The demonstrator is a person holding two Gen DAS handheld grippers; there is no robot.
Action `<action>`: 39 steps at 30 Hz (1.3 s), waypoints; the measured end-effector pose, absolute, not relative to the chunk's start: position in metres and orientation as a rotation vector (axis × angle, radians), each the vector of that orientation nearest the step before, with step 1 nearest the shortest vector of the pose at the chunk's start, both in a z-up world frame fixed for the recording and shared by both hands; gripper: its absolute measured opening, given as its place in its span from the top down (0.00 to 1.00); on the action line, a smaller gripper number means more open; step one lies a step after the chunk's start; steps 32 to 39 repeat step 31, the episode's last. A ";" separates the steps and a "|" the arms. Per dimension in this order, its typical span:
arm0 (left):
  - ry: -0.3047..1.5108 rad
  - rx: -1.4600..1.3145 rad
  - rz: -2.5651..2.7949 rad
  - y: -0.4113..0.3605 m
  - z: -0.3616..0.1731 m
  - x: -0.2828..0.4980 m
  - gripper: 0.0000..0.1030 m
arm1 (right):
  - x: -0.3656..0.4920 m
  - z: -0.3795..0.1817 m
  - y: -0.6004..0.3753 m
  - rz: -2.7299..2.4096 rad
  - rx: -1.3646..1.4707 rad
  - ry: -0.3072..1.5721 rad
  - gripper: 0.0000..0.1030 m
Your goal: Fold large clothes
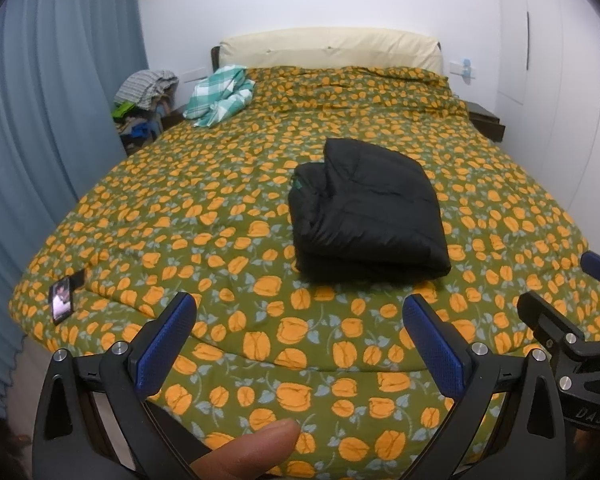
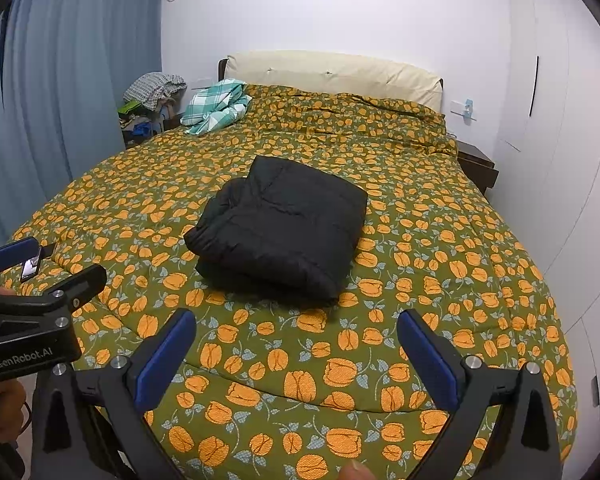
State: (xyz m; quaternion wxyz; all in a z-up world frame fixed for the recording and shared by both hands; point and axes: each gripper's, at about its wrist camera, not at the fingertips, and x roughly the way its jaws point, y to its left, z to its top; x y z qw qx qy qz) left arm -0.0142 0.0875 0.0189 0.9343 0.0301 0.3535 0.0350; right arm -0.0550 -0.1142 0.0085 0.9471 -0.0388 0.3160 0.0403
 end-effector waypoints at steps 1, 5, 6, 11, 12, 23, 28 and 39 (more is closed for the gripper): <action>0.723 0.062 0.071 0.087 0.019 -0.014 0.00 | -0.056 0.008 -0.114 0.081 -0.077 0.643 0.01; 0.724 0.062 0.074 0.087 0.019 -0.014 0.00 | -0.056 0.009 -0.113 0.075 -0.076 0.645 0.01; 0.724 0.062 0.075 0.087 0.018 -0.013 0.00 | -0.056 0.009 -0.113 0.073 -0.078 0.646 0.01; 0.729 0.060 0.069 0.085 0.017 -0.011 0.00 | -0.056 0.008 -0.114 0.068 -0.082 0.649 0.01; 0.729 0.063 0.069 0.085 0.016 -0.011 0.00 | -0.057 0.008 -0.114 0.068 -0.081 0.649 0.01; 0.739 0.061 0.062 0.085 0.013 -0.010 0.00 | -0.057 0.006 -0.116 0.060 -0.077 0.657 0.01; 0.735 0.061 0.063 0.084 0.013 -0.010 0.00 | -0.057 0.006 -0.118 0.058 -0.075 0.659 0.01; 0.723 0.082 0.070 0.081 0.013 -0.012 0.00 | -0.057 0.006 -0.118 0.058 -0.075 0.659 0.01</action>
